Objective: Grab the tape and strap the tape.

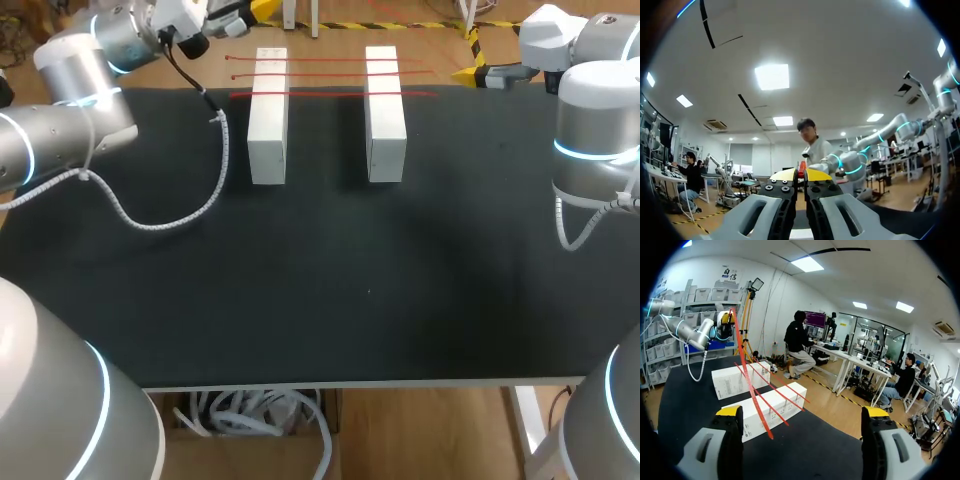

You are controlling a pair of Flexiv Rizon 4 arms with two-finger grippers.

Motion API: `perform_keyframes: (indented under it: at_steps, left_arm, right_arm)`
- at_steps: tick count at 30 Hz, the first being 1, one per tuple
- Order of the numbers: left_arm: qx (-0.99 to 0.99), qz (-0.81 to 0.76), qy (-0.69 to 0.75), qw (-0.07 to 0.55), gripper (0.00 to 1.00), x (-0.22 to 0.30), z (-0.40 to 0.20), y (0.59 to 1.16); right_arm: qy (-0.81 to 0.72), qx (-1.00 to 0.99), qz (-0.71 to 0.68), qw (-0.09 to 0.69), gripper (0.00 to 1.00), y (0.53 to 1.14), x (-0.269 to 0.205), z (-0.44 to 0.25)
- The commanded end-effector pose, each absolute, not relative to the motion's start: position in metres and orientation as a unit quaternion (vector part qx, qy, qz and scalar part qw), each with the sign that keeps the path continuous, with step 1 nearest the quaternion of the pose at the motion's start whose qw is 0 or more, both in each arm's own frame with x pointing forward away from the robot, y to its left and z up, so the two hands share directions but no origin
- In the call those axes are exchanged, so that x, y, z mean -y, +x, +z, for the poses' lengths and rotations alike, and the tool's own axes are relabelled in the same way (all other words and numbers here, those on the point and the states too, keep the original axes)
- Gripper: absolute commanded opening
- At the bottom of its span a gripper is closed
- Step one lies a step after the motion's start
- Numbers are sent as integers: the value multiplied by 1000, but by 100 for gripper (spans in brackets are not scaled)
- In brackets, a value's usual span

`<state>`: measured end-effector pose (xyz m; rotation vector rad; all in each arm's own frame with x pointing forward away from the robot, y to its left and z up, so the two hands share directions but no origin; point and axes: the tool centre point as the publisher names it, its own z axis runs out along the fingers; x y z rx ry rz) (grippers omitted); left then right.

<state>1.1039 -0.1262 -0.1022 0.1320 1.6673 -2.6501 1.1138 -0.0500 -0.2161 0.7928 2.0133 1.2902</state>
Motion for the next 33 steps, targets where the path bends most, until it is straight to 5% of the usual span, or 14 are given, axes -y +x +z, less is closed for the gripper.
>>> perform_keyframes:
  at_steps: [1,27,33]
  left_arm:
    - [-534,-845,39,3,0,127,-101,1102]
    - [-536,-843,34,2,0,126,-102,1100]
    - [-536,-843,34,2,0,126,-102,1100]
  right_arm:
    - [300,-761,488,306,100,1114,50,-216]
    - [300,-761,488,306,100,1114,50,-216]
    - [425,-689,568,151,100,1100,36,-206]
